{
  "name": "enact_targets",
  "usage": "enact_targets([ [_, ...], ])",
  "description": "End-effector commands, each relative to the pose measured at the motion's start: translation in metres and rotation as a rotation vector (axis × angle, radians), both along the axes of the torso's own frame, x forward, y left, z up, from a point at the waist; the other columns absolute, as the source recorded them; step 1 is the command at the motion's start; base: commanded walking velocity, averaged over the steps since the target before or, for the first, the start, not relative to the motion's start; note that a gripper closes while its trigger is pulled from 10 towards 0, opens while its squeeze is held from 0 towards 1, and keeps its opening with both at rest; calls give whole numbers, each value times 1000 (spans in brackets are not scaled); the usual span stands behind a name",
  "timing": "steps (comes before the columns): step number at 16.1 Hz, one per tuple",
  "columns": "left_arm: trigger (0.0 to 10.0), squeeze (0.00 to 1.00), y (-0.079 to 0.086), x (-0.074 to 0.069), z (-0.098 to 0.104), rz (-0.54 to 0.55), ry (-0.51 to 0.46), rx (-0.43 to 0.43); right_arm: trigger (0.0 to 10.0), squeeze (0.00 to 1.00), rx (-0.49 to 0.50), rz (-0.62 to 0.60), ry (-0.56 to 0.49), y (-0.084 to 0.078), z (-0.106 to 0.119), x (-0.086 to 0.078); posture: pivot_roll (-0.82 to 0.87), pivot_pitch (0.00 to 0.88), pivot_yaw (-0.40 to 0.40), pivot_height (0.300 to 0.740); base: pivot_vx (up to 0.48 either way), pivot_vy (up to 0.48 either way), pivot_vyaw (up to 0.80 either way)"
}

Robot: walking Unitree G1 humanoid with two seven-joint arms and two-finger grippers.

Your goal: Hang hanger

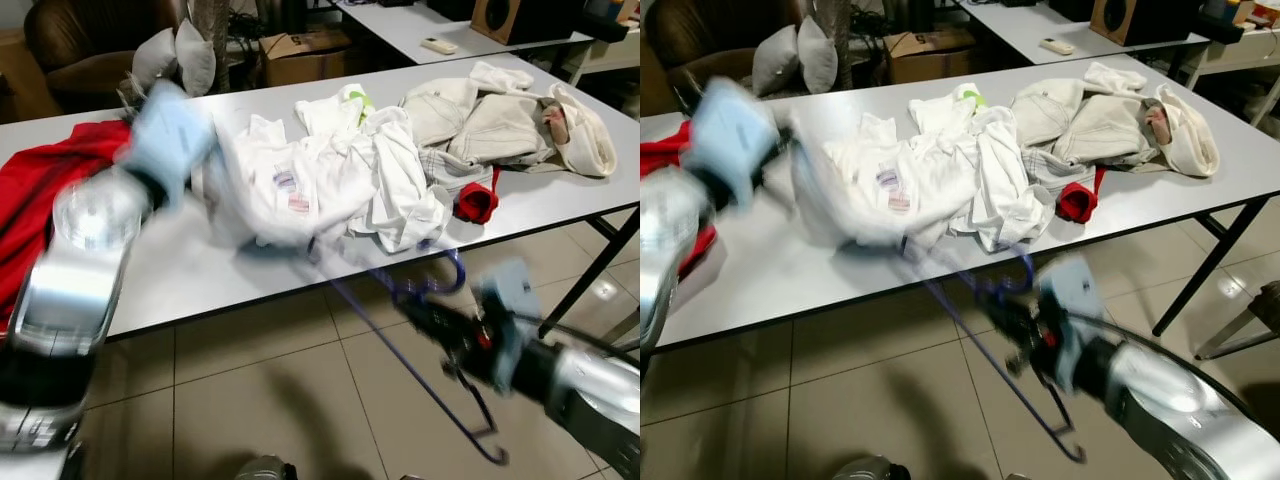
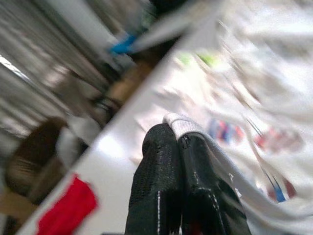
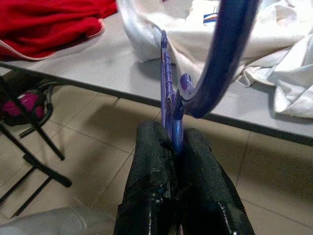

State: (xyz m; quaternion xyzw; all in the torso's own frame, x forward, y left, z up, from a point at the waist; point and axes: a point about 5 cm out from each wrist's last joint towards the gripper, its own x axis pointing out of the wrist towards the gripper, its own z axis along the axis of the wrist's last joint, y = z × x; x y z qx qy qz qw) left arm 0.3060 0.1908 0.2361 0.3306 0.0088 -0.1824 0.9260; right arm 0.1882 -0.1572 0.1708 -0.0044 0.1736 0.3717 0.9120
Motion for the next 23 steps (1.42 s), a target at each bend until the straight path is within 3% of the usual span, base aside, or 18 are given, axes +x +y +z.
enact_targets([
  [1, 0, 0, 1, -5, -6, -28, 71, 88, 10000, 0, 13, 1, -48, 0, 9, 0, -31, 0, 53, 740, 0, 0, 0],
  [3, 0, 0, 7, -7, -11, -17, 114, 109, 10000, 0, -2, -31, -89, -1, 10, 5, -25, 0, 43, 740, 0, 0, 0],
  [5, 0, 0, 15, -15, -16, -27, 189, 147, 10000, 0, -93, -203, -142, -15, 8, 20, -19, 0, 36, 740, 0, 0, 0],
  [6, 0, 0, 19, -18, -18, -19, 216, 161, 10000, 0, -94, -267, -163, -21, 10, 25, -20, 0, 34, 740, 0, 0, 0],
  [7, 0, 0, 29, -23, -24, -3, 279, 179, 10000, 0, -27, -343, -193, -31, 16, 30, -24, 7, 34, 740, 0, 0, 0],
  [8, 0, 0, 33, -26, -25, 2, 316, 175, 10000, 0, 36, -332, -188, -34, 17, 29, -23, 10, 33, 740, 0, 0, 0],
  [9, 0, 0, 33, -26, -24, -4, 327, 129, 10000, 0, 32, -230, -139, -29, 12, 19, -24, 13, 33, 740, 0, 0, 0],
  [10, 0, 0, 26, -23, -18, -22, 314, 40, 10000, 0, 0, -101, -71, -22, 4, 6, -23, 17, 35, 740, 0, 0, 0],
  [15, 0, 0, 2, -16, -7, -76, 244, -84, 10000, 0, 57, -92, -12, -20, -1, -4, -36, 23, 51, 740, 0, 0, 0],
  [16, 0, 0, 0, -12, -4, -55, 208, -96, 10000, 0, 137, -69, -5, -22, 2, -11, -38, 22, 54, 740, 0, 0, 0],
  [18, 0, 0, 4, -7, 1, 6, 156, -111, 10000, 0, 195, -75, -11, -25, 5, -13, -40, 21, 54, 740, 0, 0, 0],
  [20, 0, 0, 8, 2, 11, 112, 43, -171, 10000, 0, 326, -57, 27, -31, 6, -20, -38, 19, 54, 740, 0, 0, 0],
  [21, 0, 0, 8, 2, 12, 122, 31, -178, 10000, 0, 336, -55, 34, -32, 6, -21, -38, 19, 54, 740, 0, 0, 0],
  [23, 0, 0, -5, 5, 16, 78, -11, -224, 10000, 0, 469, -69, 91, -38, 2, -27, -36, 17, 54, 740, 0, 0, 0],
])
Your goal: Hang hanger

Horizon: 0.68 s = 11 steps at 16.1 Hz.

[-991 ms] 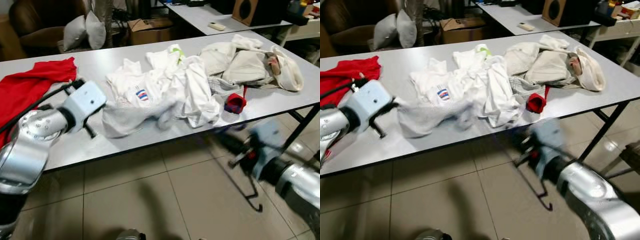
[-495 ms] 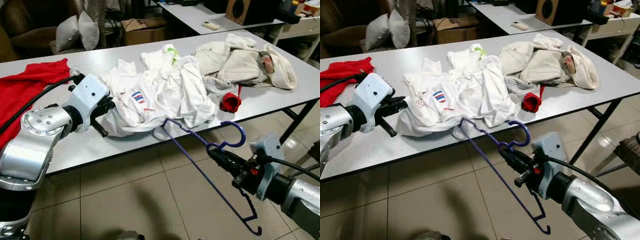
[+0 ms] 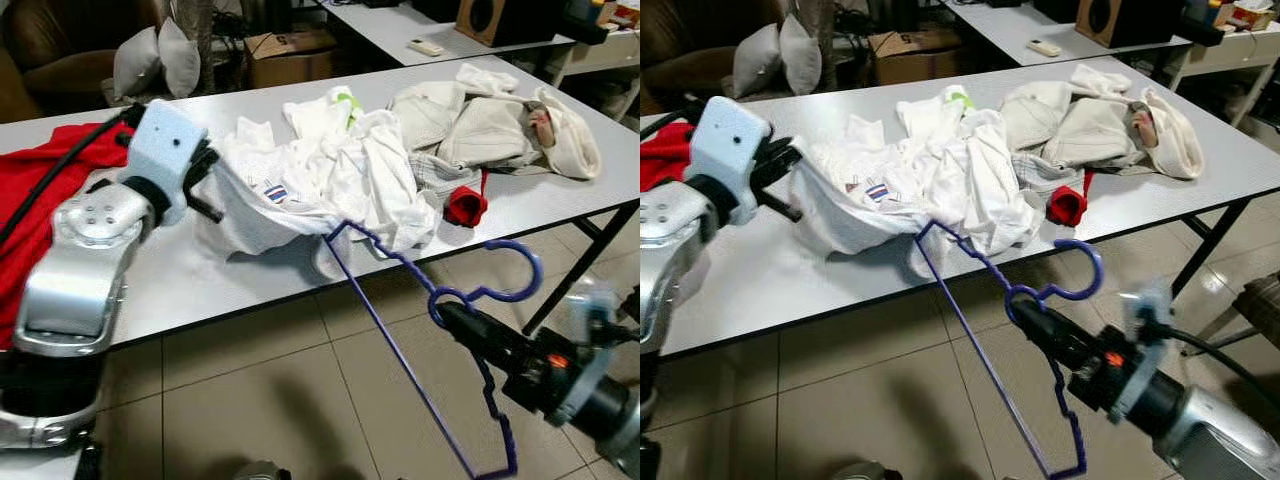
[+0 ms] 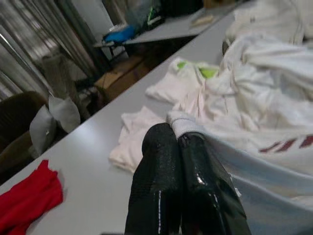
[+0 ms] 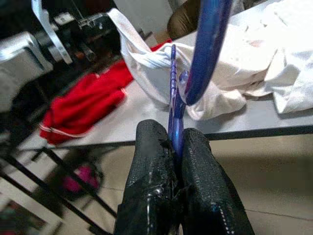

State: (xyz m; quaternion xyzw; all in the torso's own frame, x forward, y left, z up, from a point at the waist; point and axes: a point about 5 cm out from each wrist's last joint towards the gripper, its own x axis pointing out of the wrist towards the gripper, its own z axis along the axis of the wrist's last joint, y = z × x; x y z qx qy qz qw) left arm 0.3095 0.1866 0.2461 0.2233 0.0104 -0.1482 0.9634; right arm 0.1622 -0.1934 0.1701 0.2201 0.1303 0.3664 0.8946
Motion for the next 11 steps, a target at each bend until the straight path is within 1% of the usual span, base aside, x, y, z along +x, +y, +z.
enact_targets([
  [1, 0, 0, -6, 3, 10, -10, -66, -19, 10000, 0, -4, 9, 19, -4, -2, -5, -37, 16, 55, 740, 0, 0, 0],
  [2, 0, 0, -8, 3, 11, -12, -81, -29, 10000, 0, -26, 2, 23, -5, -4, -5, -39, 16, 56, 740, 0, 0, 0],
  [4, 0, 0, -11, 4, 9, -35, -72, -1, 10000, 0, -96, -82, -5, -8, -6, 2, -40, 17, 59, 740, 0, 0, 0],
  [5, 0, 0, -13, 2, 0, -65, -42, 75, 10000, 0, -82, -99, -40, -6, -1, 7, -41, 17, 60, 740, 0, 0, 0],
  [6, 0, 0, -14, 1, -4, -80, -24, 97, 10000, 0, -49, -68, -52, -2, 3, 6, -40, 17, 61, 740, 0, 0, 0],
  [7, 0, 0, -17, -1, -11, -110, -1, 149, 10000, 0, -29, -13, -62, 5, 7, 3, -33, 16, 59, 740, 0, 0, 0],
  [8, 0, 0, -18, -1, -13, -119, 6, 166, 10000, 0, -46, -6, -67, 6, 7, 3, -33, 16, 59, 740, 0, 0, 0],
  [9, 0, 0, -19, -2, -15, -132, 16, 183, 10000, 0, -80, -34, -67, 4, 6, 7, -34, 17, 59, 740, 0, 0, 0],
  [10, 0, 0, -21, -3, -18, -151, 31, 195, 10000, 0, -162, -61, -89, 2, 6, 13, -29, 16, 61, 740, 0, 0, 0],
  [11, 0, 0, -24, -4, -23, -180, 50, 213, 10000, 0, -446, -153, -206, -6, 5, 29, -30, 16, 65, 740, 0, 0, 0],
])
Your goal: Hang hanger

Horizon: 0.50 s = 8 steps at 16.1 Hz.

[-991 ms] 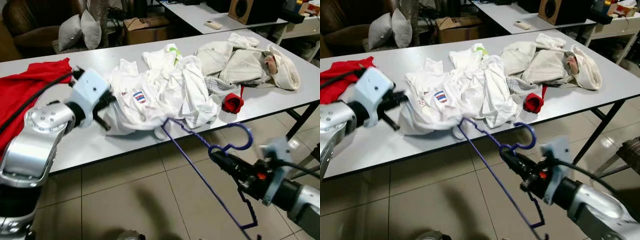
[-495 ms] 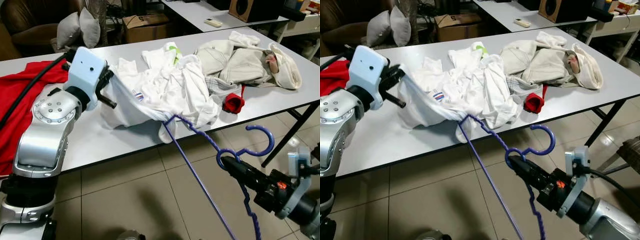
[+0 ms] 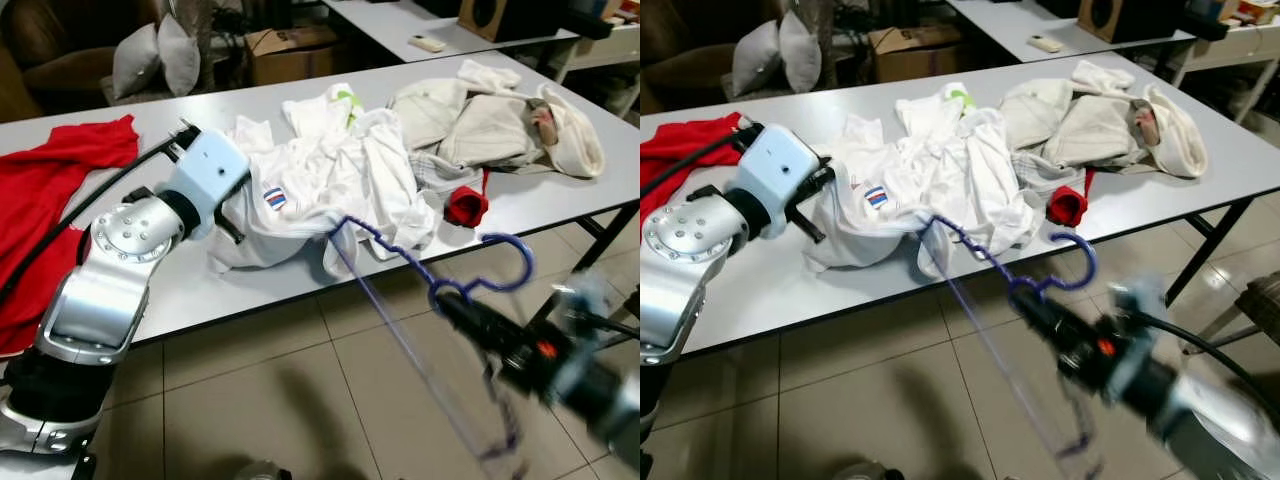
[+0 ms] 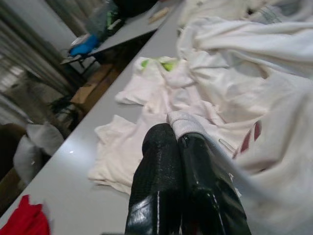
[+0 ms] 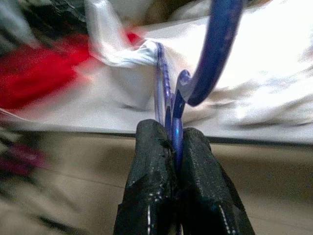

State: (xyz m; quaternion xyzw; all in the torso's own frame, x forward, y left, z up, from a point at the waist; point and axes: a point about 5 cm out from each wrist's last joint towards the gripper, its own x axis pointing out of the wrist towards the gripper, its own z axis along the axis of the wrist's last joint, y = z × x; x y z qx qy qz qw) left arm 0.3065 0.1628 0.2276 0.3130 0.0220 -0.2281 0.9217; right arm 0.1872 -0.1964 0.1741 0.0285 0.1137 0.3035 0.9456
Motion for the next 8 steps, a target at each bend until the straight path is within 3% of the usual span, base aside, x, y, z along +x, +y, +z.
enact_targets([
  [1, 0, 0, -2, -2, -6, -24, 23, 27, 10000, 0, -183, -75, -119, -5, 3, 10, -30, 16, 65, 740, 0, 0, 0],
  [2, 0, 0, -2, -2, -6, -27, 19, 35, 10000, 0, -283, -14, -153, -1, 4, 11, -32, 16, 68, 740, 0, 0, 0],
  [3, 0, 0, -3, 1, -2, -15, -8, 22, 10000, 0, -344, 105, -91, 9, -4, 5, -32, 16, 67, 740, 0, 0, 0],
  [4, 0, 0, -5, 6, 7, -8, -57, 2, 10000, 0, -213, 157, 3, 19, -8, -3, -26, 16, 65, 740, 0, 0, 0],
  [6, 0, 0, -15, 11, 20, -52, -117, -43, 10000, 0, -67, 239, 97, 28, -9, -13, -27, 17, 66, 740, 0, 0, 0],
  [8, 0, 0, -47, 13, 32, -222, -141, -96, 10000, 0, 61, 410, 211, 33, -15, -27, -30, 16, 71, 740, 0, 0, 0],
])
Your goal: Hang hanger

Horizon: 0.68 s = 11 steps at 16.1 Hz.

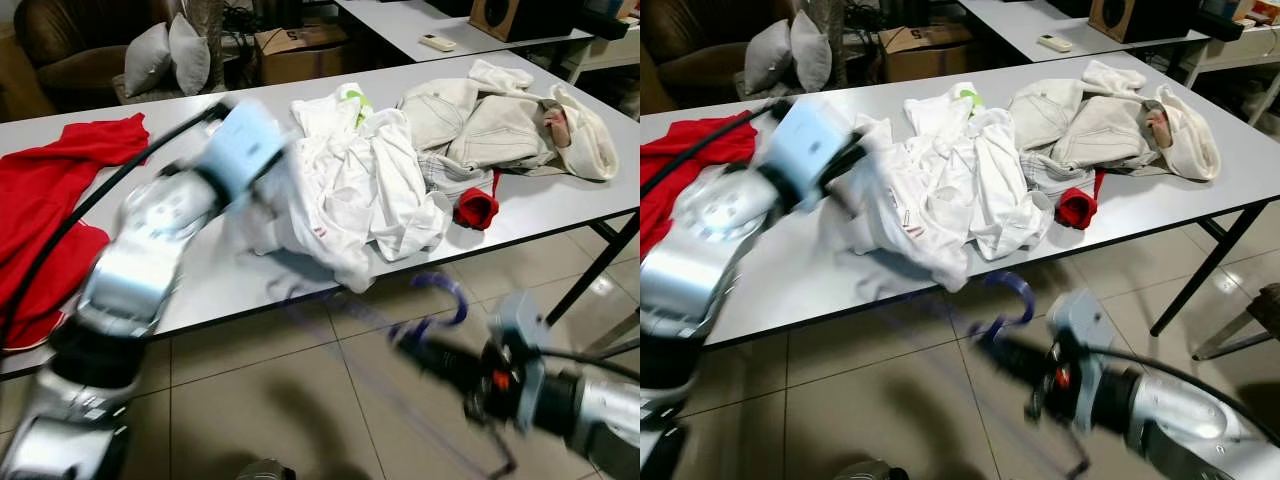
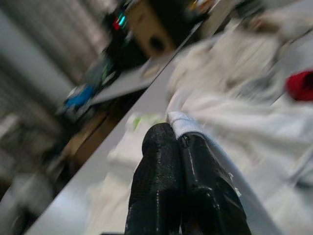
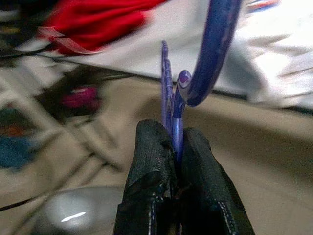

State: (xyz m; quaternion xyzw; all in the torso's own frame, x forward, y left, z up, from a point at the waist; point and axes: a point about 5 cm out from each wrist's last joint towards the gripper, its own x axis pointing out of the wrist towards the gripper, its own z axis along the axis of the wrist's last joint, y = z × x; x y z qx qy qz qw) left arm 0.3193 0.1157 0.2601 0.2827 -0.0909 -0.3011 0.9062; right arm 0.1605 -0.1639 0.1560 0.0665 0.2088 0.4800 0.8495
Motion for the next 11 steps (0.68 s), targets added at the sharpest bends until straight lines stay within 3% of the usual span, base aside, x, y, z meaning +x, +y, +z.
enact_targets([
  [1, 0, 0, -13, -2, -3, -89, 20, 23, 10000, 0, 41, 55, 41, -1, 0, -3, -32, 14, 72, 740, 0, 0, 0],
  [2, 0, 0, -20, -2, -7, -135, 26, 59, 10000, 0, 60, 61, 68, -3, -2, -3, -31, 15, 73, 740, 0, 0, 0],
  [4, 0, 0, -20, 5, -8, -107, 9, 83, 10000, 0, 149, 80, 116, -6, 4, -6, -35, 8, 74, 740, 0, 0, 0],
  [6, 0, 0, -13, 14, -5, -45, -10, 71, 10000, 0, 113, 68, 106, -11, 4, -9, -37, 3, 72, 740, 0, 0, 0],
  [9, 0, 0, 5, 21, 2, 72, -31, 48, 10000, 0, -41, -127, -102, -17, 6, 3, -35, 0, 74, 740, 0, 0, 0],
  [11, 0, 0, 18, 22, 4, 122, -23, 77, 10000, 0, -56, -283, -200, -15, 16, 6, -42, 0, 85, 740, 0, 0, 0],
])
